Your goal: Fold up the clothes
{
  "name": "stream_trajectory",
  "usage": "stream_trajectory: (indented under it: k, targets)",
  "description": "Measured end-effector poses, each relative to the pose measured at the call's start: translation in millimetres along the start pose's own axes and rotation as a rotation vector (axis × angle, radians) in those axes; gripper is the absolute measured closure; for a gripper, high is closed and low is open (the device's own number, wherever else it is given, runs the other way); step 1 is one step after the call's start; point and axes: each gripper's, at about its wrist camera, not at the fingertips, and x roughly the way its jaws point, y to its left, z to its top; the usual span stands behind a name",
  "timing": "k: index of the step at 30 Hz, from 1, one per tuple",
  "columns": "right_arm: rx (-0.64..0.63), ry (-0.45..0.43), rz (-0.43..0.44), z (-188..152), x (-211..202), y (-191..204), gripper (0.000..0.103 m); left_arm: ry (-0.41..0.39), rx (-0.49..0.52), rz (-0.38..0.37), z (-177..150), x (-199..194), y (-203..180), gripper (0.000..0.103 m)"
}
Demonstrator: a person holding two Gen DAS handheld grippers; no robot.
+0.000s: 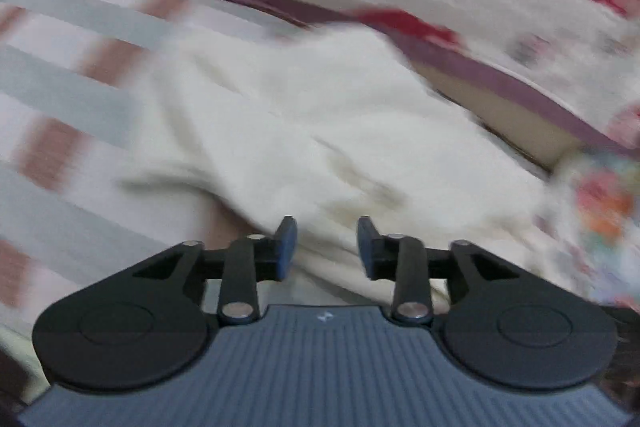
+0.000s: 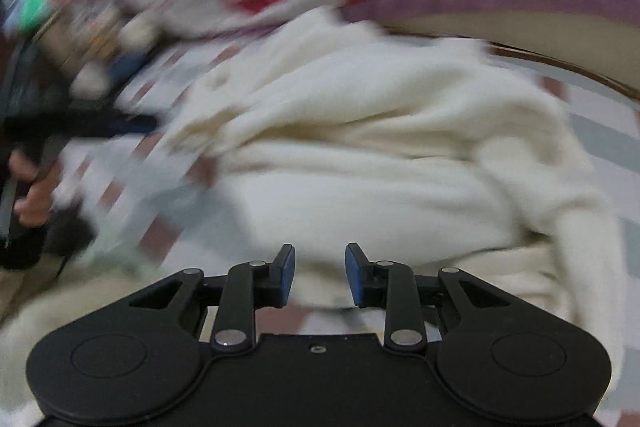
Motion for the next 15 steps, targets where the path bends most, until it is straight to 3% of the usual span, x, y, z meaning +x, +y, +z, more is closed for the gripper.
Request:
stream_trajectory:
  k: [4,7,11,15]
  targets:
    - [-0.198,0.025,-0.13,-1,20,39,0.055,0.085,0.122,0.031,-22,35,-30,0.058]
    - [-0.318,0.015,-0.234,-4,32,58,0.054,0.083,0.17,0.053,-29,48,-33,0.06]
    - [-0.41,0.017,-0.311,-4,49,62,0.034,0.057,0.156,0.036,-24,49,-26,0.06]
    - [-0.475,0.04,-0.383,-6,66,55,0.034,0.015,0.162,0.068,-17,43,-23,0.058]
